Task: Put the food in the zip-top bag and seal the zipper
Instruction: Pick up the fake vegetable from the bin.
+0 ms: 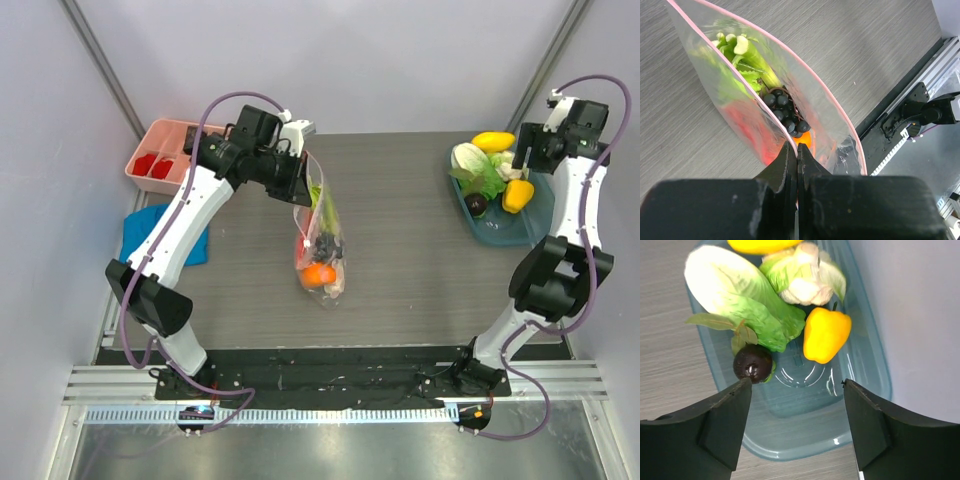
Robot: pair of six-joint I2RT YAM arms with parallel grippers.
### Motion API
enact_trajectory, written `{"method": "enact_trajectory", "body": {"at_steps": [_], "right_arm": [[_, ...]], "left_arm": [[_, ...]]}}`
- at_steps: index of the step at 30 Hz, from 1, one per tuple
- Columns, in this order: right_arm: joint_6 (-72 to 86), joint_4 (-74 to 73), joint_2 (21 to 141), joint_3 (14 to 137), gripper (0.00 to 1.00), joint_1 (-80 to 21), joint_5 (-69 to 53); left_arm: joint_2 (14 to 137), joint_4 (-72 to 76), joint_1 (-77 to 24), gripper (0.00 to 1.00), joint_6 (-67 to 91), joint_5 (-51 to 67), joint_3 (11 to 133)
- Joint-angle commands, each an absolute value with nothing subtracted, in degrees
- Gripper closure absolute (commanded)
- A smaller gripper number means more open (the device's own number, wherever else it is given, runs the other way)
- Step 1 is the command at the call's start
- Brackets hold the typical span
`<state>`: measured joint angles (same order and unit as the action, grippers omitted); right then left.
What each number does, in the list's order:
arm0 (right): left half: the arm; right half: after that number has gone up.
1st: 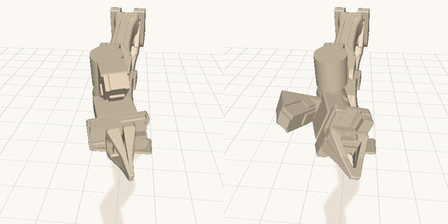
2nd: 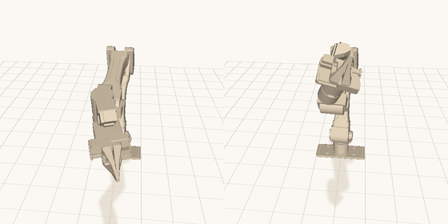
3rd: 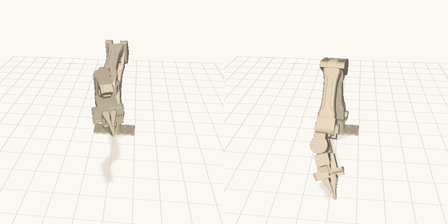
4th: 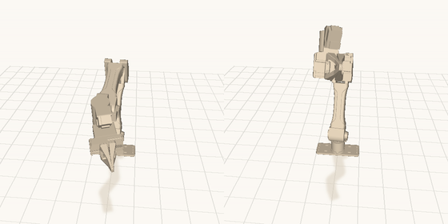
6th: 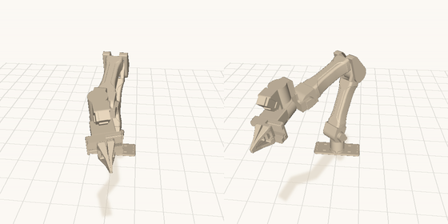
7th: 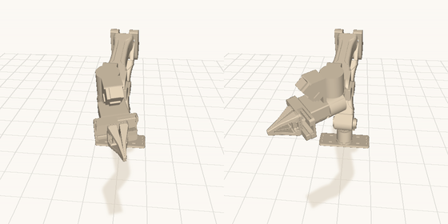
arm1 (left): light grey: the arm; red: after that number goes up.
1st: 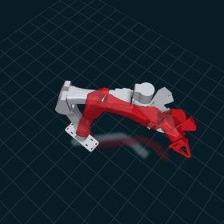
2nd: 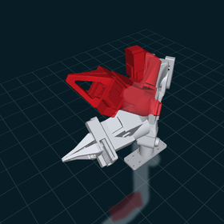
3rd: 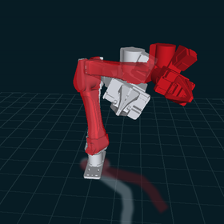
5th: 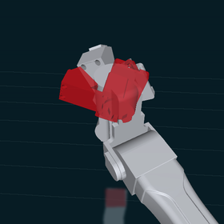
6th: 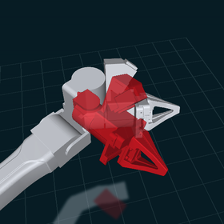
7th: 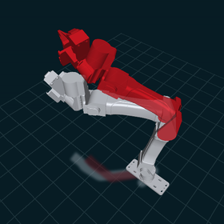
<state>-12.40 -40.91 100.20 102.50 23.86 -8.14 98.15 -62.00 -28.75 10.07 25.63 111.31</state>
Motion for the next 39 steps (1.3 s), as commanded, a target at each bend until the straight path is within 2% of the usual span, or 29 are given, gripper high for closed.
{"method": "enact_trajectory", "body": {"at_steps": [1, 4, 9, 25, 30, 39], "right_arm": [[-10.1, -41.1, 107.9, 104.1, 0.18, 24.3, -7.5], [-7.9, -40.0, 112.6, 105.9, 0.10, 24.5, -7.5], [-6.2, -39.1, 119.3, 110.5, 0.10, 24.6, -5.7], [-7.8, -30.7, 125.3, 105.6, 0.21, 25.6, -0.9], [-9.6, -29.9, 122.0, 101.7, 0.21, 26.4, -2.3], [-7.0, -26.0, 125.2, 101.4, 0.20, 26.4, -3.3]], "left_arm": [[97.5, -60.6, -28.7, 1.00, 10.4, 26.8, 112.9], [97.2, -60.3, -28.6, 1.00, 10.5, 26.8, 112.6], [97.6, -60.6, -28.7, 1.00, 10.5, 26.7, 113.2], [98.8, -60.7, -28.6, 1.00, 9.2, 26.6, 112.6], [98.7, -60.8, -28.6, 1.00, 9.2, 26.5, 112.6], [99.8, -61.1, -28.6, 1.00, 9.8, 26.7, 113.9]]}}
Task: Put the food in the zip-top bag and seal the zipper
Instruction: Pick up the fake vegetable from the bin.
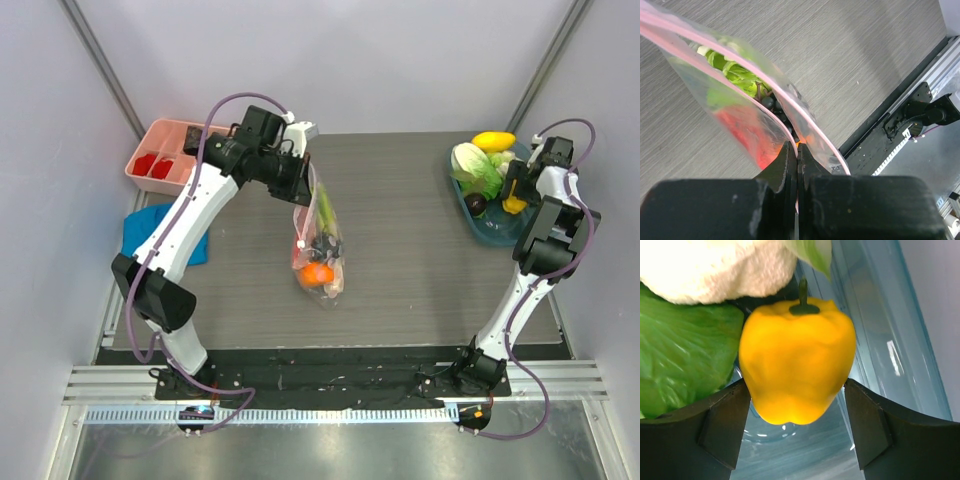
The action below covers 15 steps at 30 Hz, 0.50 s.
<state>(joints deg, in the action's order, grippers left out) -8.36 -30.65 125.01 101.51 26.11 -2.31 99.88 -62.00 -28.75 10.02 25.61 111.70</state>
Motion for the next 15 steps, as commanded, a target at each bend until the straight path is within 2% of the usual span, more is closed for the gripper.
{"method": "enact_trajectory", "body": {"at_steps": [1, 5, 10, 13, 14, 15], "right_arm": [[-7.1, -25.4, 125.4, 101.4, 0.20, 26.4, -3.6], [-7.6, -24.2, 125.9, 101.1, 0.17, 26.4, -4.2], [-7.7, -24.0, 125.8, 100.6, 0.19, 26.4, -5.0], [-8.1, -24.0, 124.8, 99.2, 0.30, 26.5, -5.5], [-8.2, -23.9, 123.5, 98.8, 0.38, 26.7, -5.7], [-8.2, -23.8, 122.8, 98.3, 0.42, 26.8, -6.0]], "left_arm": [[99.8, -61.0, -28.6, 1.00, 9.8, 26.7, 113.7], [100.4, -61.3, -28.6, 1.00, 10.0, 26.8, 113.9], [100.8, -61.3, -28.7, 1.00, 10.5, 27.0, 114.5], [100.8, -61.4, -28.6, 1.00, 10.7, 27.2, 115.2], [100.8, -61.5, -28.6, 1.00, 10.9, 27.2, 115.5], [100.5, -61.6, -28.7, 1.00, 11.0, 27.3, 115.7]]}}
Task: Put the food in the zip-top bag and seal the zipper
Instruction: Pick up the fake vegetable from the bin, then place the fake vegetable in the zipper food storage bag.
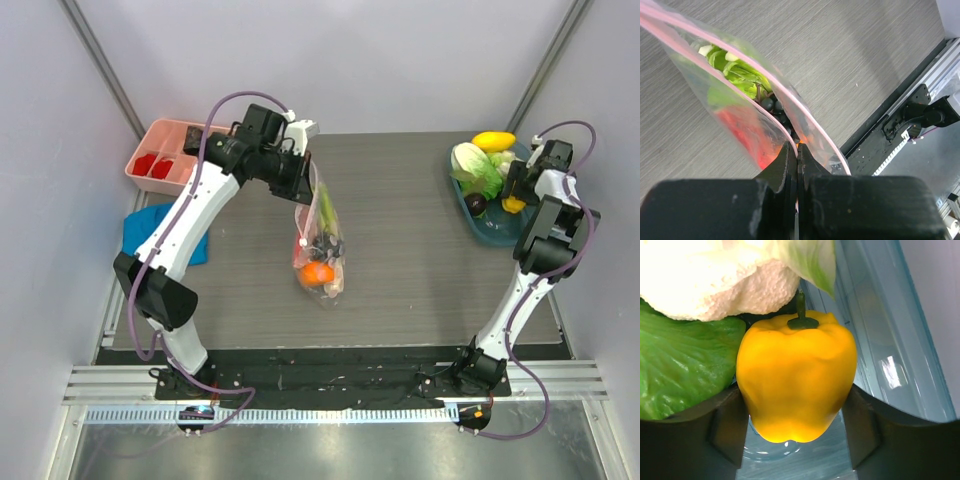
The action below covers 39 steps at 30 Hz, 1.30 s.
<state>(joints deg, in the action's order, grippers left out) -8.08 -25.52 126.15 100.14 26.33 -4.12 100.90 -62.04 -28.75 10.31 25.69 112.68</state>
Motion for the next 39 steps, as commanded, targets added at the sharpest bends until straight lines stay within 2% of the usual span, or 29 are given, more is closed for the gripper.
{"method": "enact_trajectory", "body": {"at_steps": [1, 2, 6, 13, 17, 24, 30, 36, 39], "right_arm": [[-8.3, -23.9, 122.2, 97.8, 0.45, 26.9, -6.2], [-8.5, -23.8, 120.6, 96.9, 0.52, 27.1, -6.3], [-8.3, -24.3, 117.1, 95.5, 0.67, 28.4, -6.9], [-7.7, -29.7, 108.0, 93.9, 0.78, 29.0, -13.4], [-6.0, -34.8, 103.5, 96.6, 0.84, 28.9, -21.0], [-0.1, -38.1, 95.8, 102.4, 0.85, 25.4, -38.7], [8.4, -34.0, 89.7, 105.3, 0.87, 17.3, -46.2], [19.1, -23.2, 82.6, 100.9, 0.87, 3.4, -47.3], [22.1, -19.9, 80.4, 97.8, 0.86, -3.6, -42.9]], "left_arm": [[100.5, -61.5, -28.6, 1.00, 11.0, 27.6, 116.0], [100.3, -61.4, -28.7, 1.00, 11.0, 27.9, 116.1], [99.8, -61.7, -28.7, 1.00, 10.9, 28.0, 116.6], [99.8, -62.5, -28.7, 1.00, 10.1, 27.6, 117.4], [100.9, -63.0, -28.7, 1.00, 10.2, 28.0, 119.9], [102.5, -64.1, -30.5, 1.00, 10.0, 29.1, 126.3], [103.2, -63.8, -31.2, 1.00, 11.2, 29.9, 124.7], [104.1, -63.4, -31.5, 1.00, 12.4, 29.8, 125.0], [104.2, -62.9, -31.5, 1.00, 13.3, 29.5, 124.5]]}}
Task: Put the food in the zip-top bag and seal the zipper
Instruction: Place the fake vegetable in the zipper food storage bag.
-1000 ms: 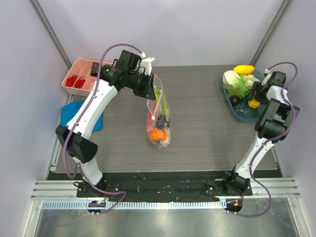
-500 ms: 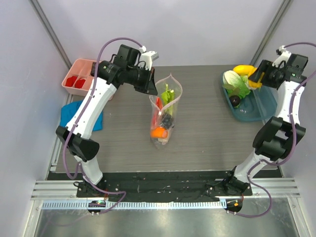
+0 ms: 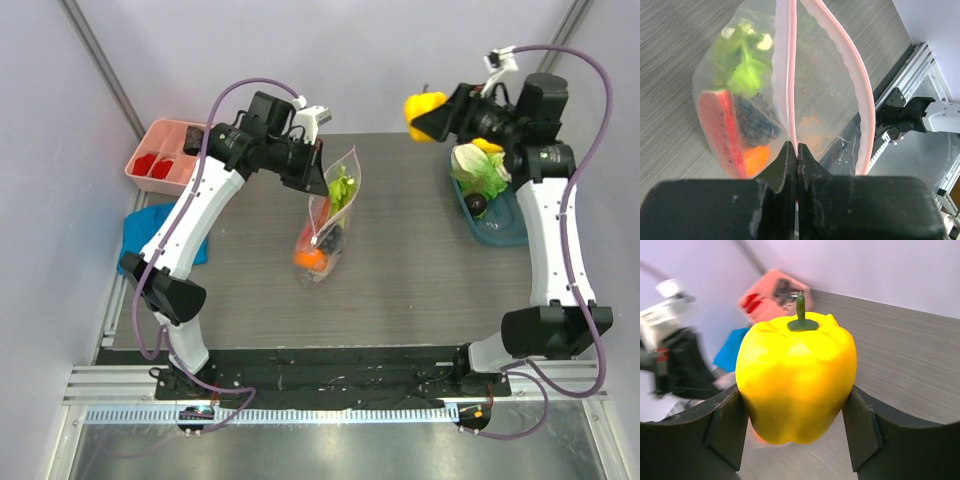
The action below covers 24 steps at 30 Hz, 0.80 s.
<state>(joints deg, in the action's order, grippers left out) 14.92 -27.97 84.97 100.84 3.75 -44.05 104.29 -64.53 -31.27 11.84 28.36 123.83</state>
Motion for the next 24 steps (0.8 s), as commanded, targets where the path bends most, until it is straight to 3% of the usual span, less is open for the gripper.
{"method": "enact_trajectory", "body": {"at_steps": [1, 10, 16, 24], "right_arm": [[23.3, -19.2, 80.1, 97.1, 0.85, -5.3, -40.8], [35.1, -10.8, 77.9, 91.4, 0.84, -19.9, -30.2], [39.5, -9.8, 74.0, 82.2, 0.87, -24.1, -23.3], [33.3, -19.8, 71.5, 76.6, 0.91, -31.0, -13.5]], "left_arm": [[104.1, -62.8, -31.5, 1.00, 14.0, 29.6, 124.4], [104.2, -61.3, -31.5, 1.00, 16.8, 31.8, 126.5], [102.7, -59.9, -31.5, 1.00, 19.0, 31.7, 125.8], [102.3, -59.2, -31.4, 1.00, 20.5, 32.1, 125.6]]}}
